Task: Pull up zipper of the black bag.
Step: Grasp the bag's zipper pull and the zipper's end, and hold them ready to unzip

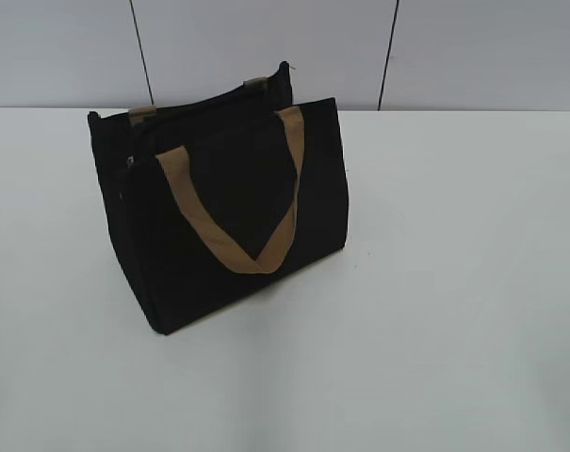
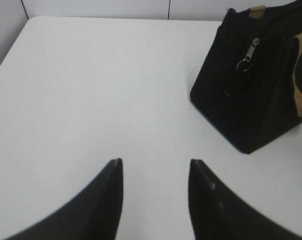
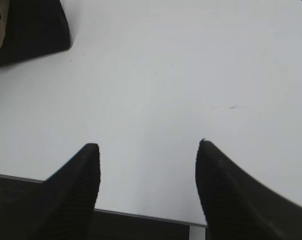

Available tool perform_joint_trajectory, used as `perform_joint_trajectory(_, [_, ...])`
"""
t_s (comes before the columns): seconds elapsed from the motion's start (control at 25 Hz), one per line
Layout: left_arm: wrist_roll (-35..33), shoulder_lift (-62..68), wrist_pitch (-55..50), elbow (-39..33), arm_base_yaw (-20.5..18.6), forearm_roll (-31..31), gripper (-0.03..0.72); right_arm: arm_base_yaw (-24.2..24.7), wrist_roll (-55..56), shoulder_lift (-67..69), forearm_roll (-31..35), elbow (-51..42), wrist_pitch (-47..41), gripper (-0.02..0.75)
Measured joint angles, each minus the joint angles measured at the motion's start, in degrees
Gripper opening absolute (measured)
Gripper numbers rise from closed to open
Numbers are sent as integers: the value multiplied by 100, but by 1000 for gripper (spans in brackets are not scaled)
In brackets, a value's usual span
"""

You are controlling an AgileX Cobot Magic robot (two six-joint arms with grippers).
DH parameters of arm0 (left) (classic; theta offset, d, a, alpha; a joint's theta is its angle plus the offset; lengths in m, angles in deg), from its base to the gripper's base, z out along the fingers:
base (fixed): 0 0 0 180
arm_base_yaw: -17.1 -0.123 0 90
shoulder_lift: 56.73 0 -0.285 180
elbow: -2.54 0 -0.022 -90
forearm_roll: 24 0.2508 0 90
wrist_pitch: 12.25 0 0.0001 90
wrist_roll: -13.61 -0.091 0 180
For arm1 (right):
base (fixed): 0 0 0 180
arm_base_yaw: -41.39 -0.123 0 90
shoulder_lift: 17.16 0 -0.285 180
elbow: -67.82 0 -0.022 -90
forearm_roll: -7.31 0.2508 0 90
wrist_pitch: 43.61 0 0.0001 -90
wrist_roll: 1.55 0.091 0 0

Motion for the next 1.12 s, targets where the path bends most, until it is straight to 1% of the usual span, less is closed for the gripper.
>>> perform_joint_trajectory(0.56, [0, 8, 0, 0, 0, -34, 324, 0, 5, 0, 0, 0, 0, 462])
perform_joint_trajectory(0.64, [-5, 228, 7, 0, 0, -152, 326, 0, 5, 0, 6, 0, 6, 462])
perform_joint_trajectory(0.72, [-147, 653, 12, 0, 11, -304, 332, 0, 5, 20, 37, 25, 19, 462])
perform_joint_trajectory(0.88, [-949, 1670, 101, 85, 23, -816, 349, 0, -53, 636, 70, 316, 134, 462])
perform_joint_trajectory(1.0, [-1891, 2340, 915, 135, 29, -1336, 350, 0, -161, 1379, 75, 614, 224, 462])
perform_joint_trajectory(1.12, [-2995, 3093, 1866, 135, 29, -1933, 350, 0, -246, 2140, 92, 910, 393, 462])
